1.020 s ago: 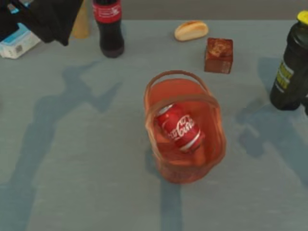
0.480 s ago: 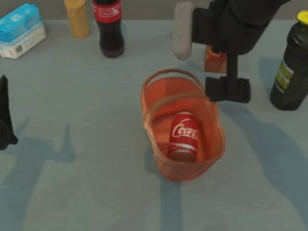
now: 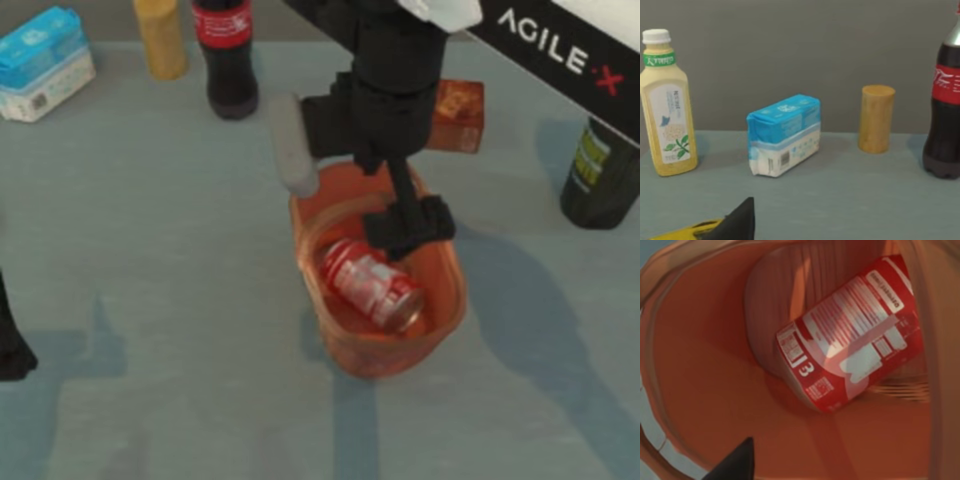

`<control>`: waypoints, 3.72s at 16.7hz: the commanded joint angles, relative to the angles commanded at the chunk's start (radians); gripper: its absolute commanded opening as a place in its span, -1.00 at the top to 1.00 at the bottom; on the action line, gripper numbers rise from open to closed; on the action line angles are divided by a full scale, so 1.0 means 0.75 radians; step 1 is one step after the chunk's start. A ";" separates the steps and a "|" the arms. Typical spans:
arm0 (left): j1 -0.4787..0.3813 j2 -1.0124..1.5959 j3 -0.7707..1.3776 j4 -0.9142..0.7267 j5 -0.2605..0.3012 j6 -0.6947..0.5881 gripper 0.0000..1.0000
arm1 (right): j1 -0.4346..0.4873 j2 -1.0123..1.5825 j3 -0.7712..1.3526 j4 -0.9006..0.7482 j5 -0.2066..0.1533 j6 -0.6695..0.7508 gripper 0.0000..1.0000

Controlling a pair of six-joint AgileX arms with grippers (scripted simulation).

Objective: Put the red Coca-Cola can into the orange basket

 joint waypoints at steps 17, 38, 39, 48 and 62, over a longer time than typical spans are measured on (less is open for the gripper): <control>0.000 0.000 0.000 0.000 0.000 0.000 -1.00 | 0.001 -0.034 -0.165 0.131 0.000 0.001 -0.70; 0.000 0.000 0.000 0.000 0.000 0.000 -1.00 | 0.001 -0.034 -0.165 0.131 0.000 0.001 1.00; 0.000 0.000 0.000 0.000 0.000 0.000 -1.00 | 0.001 -0.034 -0.165 0.131 0.000 0.001 1.00; 0.000 0.000 0.000 0.000 0.000 0.000 -1.00 | 0.001 -0.034 -0.165 0.131 0.000 0.001 1.00; 0.000 0.000 0.000 0.000 0.000 0.000 -1.00 | -0.007 -0.026 -0.108 0.074 0.000 -0.012 1.00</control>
